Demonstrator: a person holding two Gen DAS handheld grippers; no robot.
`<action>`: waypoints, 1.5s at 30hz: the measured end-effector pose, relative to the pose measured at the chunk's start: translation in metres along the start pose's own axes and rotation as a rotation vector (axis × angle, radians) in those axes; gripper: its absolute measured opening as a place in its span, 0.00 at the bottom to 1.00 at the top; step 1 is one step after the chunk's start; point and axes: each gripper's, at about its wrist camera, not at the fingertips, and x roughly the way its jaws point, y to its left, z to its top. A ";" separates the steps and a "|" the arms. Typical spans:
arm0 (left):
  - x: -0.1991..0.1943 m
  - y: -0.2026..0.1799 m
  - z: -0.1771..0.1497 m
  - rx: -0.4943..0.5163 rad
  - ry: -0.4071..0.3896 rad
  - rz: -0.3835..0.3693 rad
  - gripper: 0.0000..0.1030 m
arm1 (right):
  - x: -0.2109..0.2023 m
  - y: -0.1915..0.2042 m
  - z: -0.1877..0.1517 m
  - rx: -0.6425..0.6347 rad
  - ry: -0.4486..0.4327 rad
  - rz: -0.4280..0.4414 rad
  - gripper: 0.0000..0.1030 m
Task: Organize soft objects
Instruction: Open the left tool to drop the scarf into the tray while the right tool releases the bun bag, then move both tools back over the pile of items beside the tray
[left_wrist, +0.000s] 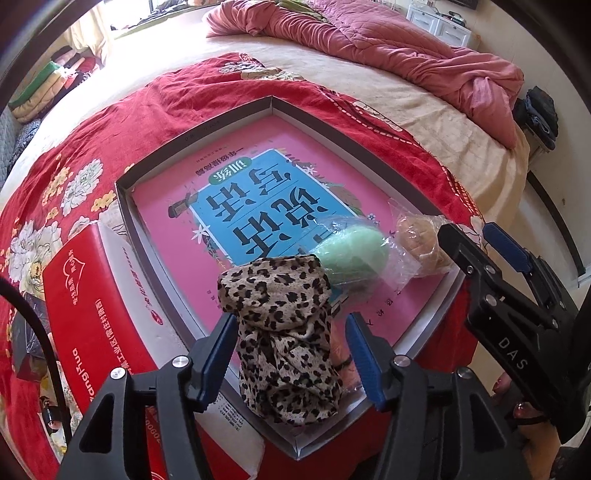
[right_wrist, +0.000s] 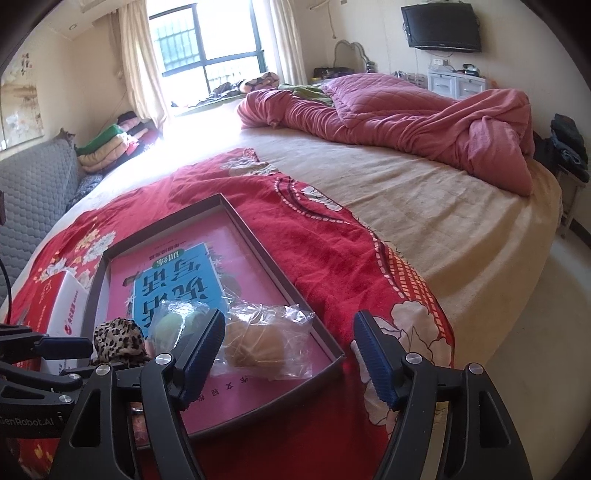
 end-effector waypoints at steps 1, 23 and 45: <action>-0.002 0.000 0.000 0.000 -0.006 0.000 0.60 | 0.000 0.000 0.000 0.002 -0.001 0.000 0.72; -0.065 0.013 -0.018 -0.026 -0.161 0.043 0.73 | -0.025 0.010 0.006 -0.011 -0.024 -0.049 0.76; -0.112 0.039 -0.049 -0.085 -0.236 0.020 0.74 | -0.082 0.044 0.026 -0.067 -0.104 -0.033 0.77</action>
